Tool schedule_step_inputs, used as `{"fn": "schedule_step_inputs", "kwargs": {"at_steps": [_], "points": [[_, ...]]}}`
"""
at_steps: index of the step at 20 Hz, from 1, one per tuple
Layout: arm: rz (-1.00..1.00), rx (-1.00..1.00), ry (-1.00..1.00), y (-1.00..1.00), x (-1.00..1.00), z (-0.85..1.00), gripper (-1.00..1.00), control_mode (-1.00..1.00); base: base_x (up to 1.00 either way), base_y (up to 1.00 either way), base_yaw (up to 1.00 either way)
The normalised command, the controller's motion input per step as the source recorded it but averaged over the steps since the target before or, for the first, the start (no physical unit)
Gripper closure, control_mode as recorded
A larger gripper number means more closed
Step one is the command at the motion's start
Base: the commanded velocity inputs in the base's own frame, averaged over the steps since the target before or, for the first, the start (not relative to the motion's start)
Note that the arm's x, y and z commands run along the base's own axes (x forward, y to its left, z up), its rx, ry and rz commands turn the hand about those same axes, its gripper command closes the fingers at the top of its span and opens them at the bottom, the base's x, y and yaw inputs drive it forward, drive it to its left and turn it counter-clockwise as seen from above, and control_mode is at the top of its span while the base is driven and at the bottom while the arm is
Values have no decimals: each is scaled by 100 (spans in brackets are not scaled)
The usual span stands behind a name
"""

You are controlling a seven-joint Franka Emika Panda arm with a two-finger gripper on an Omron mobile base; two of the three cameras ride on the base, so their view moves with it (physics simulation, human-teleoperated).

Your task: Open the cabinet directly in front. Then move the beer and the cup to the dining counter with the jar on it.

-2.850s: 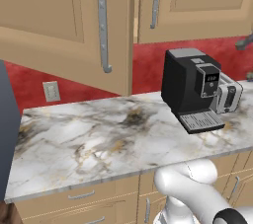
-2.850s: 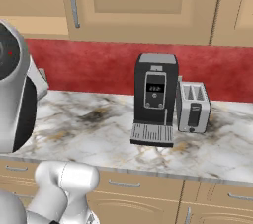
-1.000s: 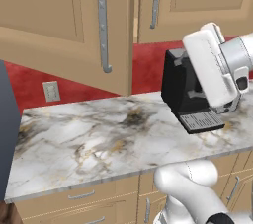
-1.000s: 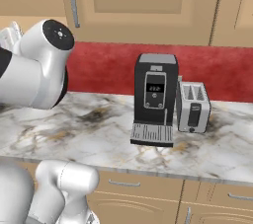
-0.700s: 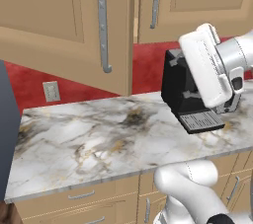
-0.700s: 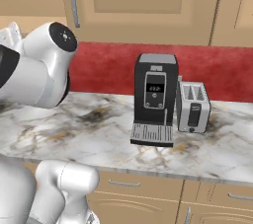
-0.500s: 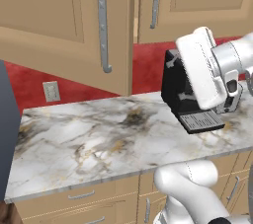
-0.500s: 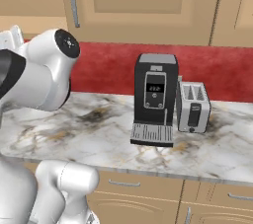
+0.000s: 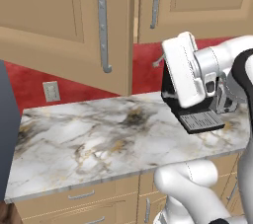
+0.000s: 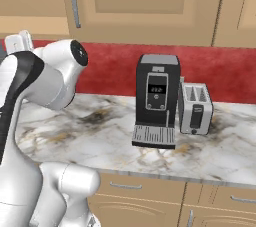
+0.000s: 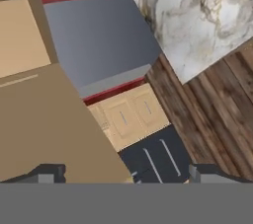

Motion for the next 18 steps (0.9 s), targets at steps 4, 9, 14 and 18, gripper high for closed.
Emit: {"fn": "schedule_step_inputs", "kwargs": {"at_steps": [4, 9, 14, 18], "points": [[10, 0, 0, 24, 39, -1, -100, -100, 0, 0, 0], [8, 0, 0, 41, 8, 0, -100, -100, 0, 0, 0], [6, 0, 0, 56, 0, 0, -100, -100, 0, 0, 0], [8, 0, 0, 49, 0, 0, -100, -100, 0, 0, 0]]}}
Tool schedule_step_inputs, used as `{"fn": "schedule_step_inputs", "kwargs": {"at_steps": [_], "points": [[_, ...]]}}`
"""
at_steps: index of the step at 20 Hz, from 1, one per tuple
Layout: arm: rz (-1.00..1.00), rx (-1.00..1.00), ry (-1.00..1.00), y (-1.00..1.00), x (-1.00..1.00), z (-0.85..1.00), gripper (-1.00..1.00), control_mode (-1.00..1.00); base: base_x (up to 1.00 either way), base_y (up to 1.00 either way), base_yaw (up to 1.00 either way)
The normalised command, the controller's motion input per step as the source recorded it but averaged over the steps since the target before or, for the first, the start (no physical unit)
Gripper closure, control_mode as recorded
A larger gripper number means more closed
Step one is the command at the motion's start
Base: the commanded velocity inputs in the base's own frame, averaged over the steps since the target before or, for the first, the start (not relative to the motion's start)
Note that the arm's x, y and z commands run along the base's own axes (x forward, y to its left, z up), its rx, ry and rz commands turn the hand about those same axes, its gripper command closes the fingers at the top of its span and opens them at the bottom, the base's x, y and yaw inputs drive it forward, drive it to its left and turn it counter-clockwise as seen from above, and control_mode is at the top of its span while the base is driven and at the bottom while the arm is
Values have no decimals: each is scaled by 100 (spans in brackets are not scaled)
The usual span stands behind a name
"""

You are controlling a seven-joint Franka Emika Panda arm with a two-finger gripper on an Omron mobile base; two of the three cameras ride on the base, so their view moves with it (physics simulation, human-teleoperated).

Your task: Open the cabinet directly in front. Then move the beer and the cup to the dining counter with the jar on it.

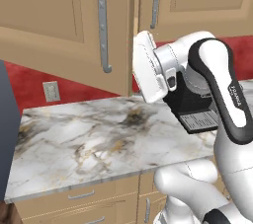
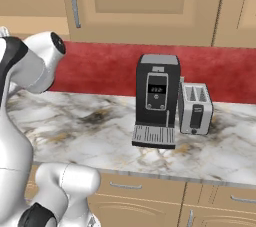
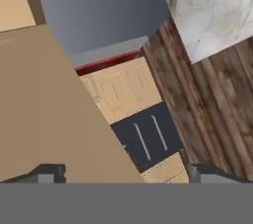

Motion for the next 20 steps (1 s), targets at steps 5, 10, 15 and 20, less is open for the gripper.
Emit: {"fn": "schedule_step_inputs", "kwargs": {"at_steps": [5, 10, 15, 20], "points": [[10, 0, 0, 29, 0, 0, -100, -100, 0, 0, 0], [13, 1, 0, 32, -8, 6, -100, -100, 0, 0, 0], [19, 2, 0, 42, -38, 23, -100, -100, 0, 0, 0], [18, 0, 0, 51, -22, 14, -100, -100, 0, 0, 0]]}}
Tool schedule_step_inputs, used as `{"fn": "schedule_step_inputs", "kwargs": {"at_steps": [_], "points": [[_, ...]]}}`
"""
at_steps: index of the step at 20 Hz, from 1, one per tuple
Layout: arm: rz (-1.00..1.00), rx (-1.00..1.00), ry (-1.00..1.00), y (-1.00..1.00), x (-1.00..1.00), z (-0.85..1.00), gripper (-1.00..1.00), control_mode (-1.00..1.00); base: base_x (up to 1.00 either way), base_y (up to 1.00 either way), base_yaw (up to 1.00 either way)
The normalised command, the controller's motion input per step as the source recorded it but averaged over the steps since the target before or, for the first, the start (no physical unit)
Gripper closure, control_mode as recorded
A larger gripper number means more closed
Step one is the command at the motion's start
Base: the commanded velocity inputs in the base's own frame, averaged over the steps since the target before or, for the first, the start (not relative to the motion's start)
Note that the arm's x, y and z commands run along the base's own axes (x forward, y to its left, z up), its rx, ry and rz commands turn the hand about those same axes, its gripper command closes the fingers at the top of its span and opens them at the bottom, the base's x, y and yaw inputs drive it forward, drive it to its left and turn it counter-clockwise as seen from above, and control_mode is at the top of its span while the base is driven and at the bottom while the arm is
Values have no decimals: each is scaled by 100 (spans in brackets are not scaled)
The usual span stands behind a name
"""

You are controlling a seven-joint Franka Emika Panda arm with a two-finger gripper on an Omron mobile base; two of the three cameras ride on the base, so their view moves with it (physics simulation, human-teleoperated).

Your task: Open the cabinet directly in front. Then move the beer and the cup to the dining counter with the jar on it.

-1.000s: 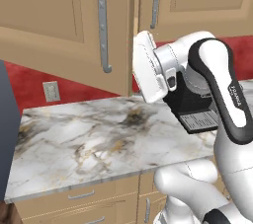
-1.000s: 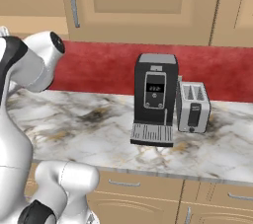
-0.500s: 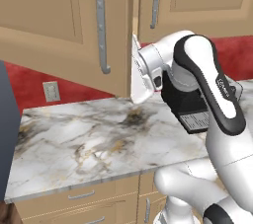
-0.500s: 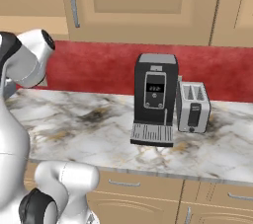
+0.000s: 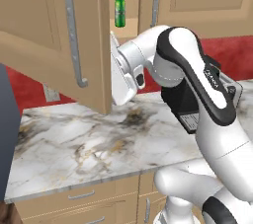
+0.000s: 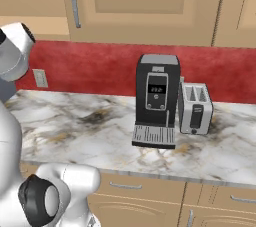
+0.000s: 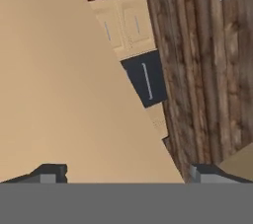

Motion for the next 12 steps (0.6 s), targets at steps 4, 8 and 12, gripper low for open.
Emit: {"fn": "schedule_step_inputs", "kwargs": {"at_steps": [4, 8, 12], "points": [[4, 0, 0, 74, 11, 0, -100, -100, 0, 0, 0], [0, -1, -1, 99, 45, 0, -100, -100, 0, 0, 0], [0, -5, -2, 99, 48, 0, -100, -100, 0, 0, 0]]}}
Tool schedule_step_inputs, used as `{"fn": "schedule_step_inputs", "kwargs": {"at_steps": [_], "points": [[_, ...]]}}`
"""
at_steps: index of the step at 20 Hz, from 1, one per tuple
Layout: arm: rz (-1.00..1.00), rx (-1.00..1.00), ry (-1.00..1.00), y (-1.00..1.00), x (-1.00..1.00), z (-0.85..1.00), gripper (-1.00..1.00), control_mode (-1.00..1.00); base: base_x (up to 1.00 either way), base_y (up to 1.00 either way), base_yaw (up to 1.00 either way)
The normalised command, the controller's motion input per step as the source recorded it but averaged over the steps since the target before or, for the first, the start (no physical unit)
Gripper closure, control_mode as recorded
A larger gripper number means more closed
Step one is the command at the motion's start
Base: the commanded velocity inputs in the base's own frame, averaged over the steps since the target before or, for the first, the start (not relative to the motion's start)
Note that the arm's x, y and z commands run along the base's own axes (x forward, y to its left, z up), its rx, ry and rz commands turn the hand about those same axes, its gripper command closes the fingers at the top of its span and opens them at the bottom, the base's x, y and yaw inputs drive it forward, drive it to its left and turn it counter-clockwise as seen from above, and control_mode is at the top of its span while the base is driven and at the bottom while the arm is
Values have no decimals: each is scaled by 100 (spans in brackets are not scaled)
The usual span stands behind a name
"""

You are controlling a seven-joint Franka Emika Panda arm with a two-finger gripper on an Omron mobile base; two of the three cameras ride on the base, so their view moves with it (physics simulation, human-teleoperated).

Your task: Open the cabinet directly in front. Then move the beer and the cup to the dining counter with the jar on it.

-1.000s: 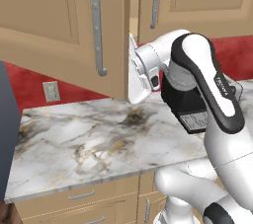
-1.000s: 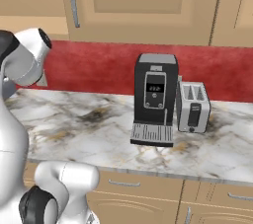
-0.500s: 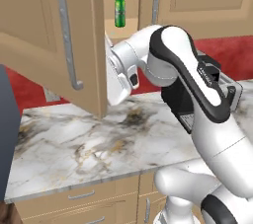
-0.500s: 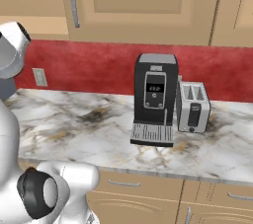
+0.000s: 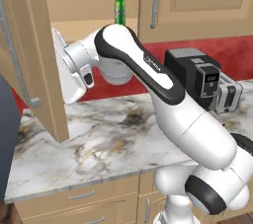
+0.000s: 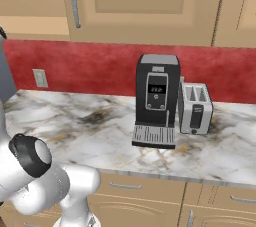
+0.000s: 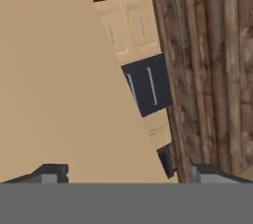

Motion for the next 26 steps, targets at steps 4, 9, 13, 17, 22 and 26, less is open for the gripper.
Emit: {"fn": "schedule_step_inputs", "kwargs": {"at_steps": [4, 9, 13, 17, 22, 26], "points": [[0, -8, -1, 100, 39, 0, -100, -100, 0, 0, 0], [0, -11, -2, 100, 30, 0, -100, -100, 0, 0, 0], [-5, -18, -26, 23, 1, 0, -100, -100, 0, 0, 0], [-5, -16, -44, -49, 0, 0, -100, -100, 0, 0, 0], [-3, -9, -39, -97, 0, -23, -100, -100, 0, 0, 0], [-2, -3, -30, -100, 0, -57, -100, -100, 0, 0, 0]]}}
